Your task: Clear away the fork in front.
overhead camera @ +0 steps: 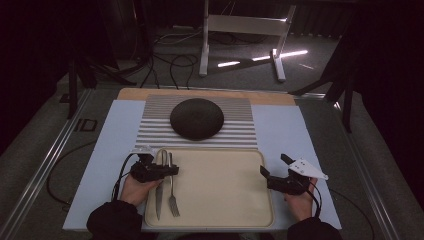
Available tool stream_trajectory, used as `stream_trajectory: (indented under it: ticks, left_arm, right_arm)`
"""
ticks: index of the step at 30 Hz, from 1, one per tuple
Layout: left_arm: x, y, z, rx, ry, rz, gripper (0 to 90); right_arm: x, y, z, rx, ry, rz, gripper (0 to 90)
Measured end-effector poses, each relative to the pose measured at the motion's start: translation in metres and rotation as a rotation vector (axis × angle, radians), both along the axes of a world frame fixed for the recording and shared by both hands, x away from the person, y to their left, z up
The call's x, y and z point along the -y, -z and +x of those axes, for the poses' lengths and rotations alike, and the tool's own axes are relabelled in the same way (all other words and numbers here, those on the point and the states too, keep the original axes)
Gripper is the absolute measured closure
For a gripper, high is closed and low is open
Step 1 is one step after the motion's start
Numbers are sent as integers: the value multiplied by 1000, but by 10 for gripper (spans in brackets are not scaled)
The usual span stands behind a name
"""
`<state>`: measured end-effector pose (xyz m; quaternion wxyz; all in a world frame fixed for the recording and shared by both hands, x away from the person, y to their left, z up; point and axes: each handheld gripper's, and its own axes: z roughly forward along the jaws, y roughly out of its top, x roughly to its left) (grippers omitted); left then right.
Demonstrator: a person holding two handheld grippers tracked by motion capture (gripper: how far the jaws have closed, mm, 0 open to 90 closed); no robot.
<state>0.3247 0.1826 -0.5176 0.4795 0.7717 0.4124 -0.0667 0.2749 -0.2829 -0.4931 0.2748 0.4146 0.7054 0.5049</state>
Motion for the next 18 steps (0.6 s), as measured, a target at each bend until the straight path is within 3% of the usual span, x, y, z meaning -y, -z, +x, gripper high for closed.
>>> stream_trajectory:
  ticks: [7,18]
  left_arm:
    - [-4,5,0,-20,-13,-5,728]
    - [-9,8,1,-40,-58,35,692]
  right_arm:
    - [0,0,0,-1,-1,4,87]
    - [3,-1,-1,5,5,12,87]
